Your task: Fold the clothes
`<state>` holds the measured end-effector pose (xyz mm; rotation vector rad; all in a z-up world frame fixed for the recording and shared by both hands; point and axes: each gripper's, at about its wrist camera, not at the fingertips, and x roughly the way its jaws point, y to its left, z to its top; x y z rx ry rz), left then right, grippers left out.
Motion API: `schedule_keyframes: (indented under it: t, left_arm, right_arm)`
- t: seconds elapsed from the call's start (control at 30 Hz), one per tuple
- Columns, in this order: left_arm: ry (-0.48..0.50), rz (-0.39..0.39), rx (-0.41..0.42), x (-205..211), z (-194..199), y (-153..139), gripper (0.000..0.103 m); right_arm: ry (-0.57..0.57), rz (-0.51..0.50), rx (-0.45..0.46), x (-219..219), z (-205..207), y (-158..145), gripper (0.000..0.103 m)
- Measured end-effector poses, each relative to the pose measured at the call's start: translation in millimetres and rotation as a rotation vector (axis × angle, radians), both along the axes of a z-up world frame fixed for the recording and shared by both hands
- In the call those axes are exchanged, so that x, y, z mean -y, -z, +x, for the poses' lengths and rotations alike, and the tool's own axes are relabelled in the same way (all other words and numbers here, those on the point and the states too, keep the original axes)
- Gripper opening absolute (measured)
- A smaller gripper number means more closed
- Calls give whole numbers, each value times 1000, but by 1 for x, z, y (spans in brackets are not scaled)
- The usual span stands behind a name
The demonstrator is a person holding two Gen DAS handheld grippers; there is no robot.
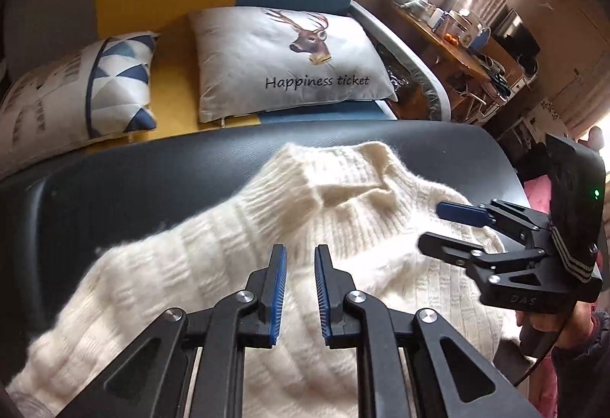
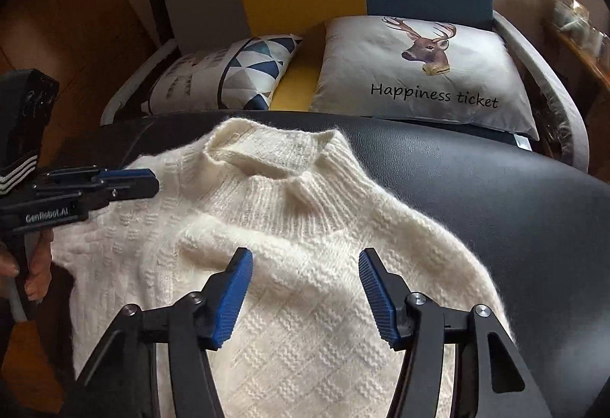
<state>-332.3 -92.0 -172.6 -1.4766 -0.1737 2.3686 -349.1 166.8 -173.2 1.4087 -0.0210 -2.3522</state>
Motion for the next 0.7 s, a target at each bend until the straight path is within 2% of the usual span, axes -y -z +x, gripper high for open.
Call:
schedule_keyframes:
  t: [0.1, 0.17, 0.23, 0.3, 0.37, 0.43, 0.53, 0.6, 0.7]
  left_arm:
    - [15, -83, 4, -13, -8, 9, 15]
    - [2, -93, 59, -10, -17, 29, 15]
    - [11, -86, 25, -6, -12, 32, 15]
    - [28, -133, -5, -10, -7, 33, 15]
    - [30, -155, -13, -13, -5, 31, 15]
    - [0, -116, 15, -5, 3, 26, 15]
    - [-47, -6, 33, 27, 57, 13, 15]
    - [-78, 67, 45, 49, 93, 5, 15]
    - [-125, 178, 63, 81, 147, -8, 16]
  right_arm:
    - [0, 60, -5, 6, -17, 12, 60]
    - [-7, 130, -3, 8, -25, 23, 60]
    - [-16, 182, -16, 7, -31, 29, 60]
    - [-36, 212, -46, 6, -37, 30, 63]
    - [-49, 227, -63, 6, -43, 32, 73]
    - [-45, 225, -62, 6, -48, 32, 74]
    - [-34, 208, -23, 0, -41, 20, 75]
    - [-44, 136, -38, -10, -18, 1, 75]
    - [-80, -13, 3, -30, 33, -27, 75]
